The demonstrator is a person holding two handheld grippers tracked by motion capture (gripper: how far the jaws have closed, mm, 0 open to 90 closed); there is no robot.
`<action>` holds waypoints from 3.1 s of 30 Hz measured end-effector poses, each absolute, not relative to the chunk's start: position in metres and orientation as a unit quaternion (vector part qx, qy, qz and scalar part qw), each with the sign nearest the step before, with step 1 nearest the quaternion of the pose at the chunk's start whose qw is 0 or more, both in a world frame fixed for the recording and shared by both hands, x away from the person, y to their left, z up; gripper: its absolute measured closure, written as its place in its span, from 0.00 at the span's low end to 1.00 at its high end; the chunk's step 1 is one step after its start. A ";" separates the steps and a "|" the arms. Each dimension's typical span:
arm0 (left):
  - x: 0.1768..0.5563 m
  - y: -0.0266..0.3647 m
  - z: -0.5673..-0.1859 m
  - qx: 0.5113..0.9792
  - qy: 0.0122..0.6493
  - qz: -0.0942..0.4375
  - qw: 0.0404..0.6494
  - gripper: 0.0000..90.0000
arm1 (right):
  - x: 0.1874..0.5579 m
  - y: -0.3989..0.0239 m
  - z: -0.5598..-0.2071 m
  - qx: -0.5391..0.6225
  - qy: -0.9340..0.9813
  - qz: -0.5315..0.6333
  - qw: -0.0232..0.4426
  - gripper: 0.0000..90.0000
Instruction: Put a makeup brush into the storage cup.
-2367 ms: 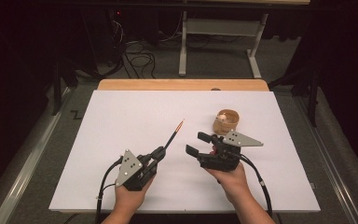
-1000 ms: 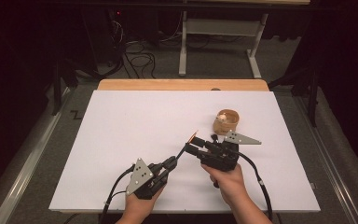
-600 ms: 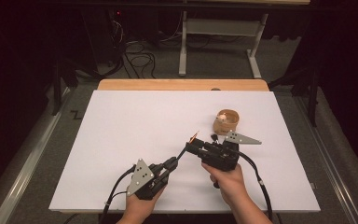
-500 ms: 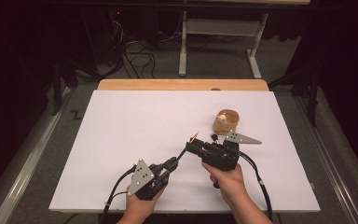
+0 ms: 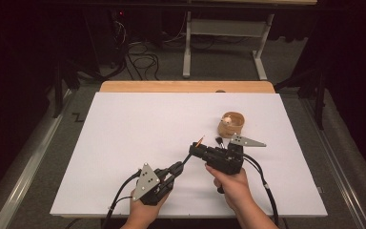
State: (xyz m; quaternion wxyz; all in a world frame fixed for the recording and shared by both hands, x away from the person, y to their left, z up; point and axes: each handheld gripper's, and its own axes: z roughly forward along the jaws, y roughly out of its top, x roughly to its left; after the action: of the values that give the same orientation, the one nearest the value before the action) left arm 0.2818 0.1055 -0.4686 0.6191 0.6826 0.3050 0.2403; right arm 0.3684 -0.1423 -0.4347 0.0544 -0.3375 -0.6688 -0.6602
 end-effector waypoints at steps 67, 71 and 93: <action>0.294 0.109 -0.468 0.719 0.312 0.214 0.584 0.56 | 0.366 -0.147 -0.434 -0.320 -0.675 -0.664 0.032 0.94; 0.294 0.109 -0.468 0.719 0.313 0.214 0.582 0.55 | 0.365 -0.147 -0.434 -0.314 -0.682 -0.661 0.017 0.94; 0.299 0.115 -0.470 0.722 0.330 0.216 0.568 0.54 | 0.355 -0.148 -0.430 -0.286 -0.717 -0.630 -0.086 0.94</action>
State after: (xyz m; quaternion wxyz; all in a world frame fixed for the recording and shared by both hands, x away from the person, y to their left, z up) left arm 0.2992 0.1148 -0.4701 0.5683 0.7223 0.3295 0.2161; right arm 0.3545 -0.1484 -0.4303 -0.0855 -0.2856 -0.7171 -0.6300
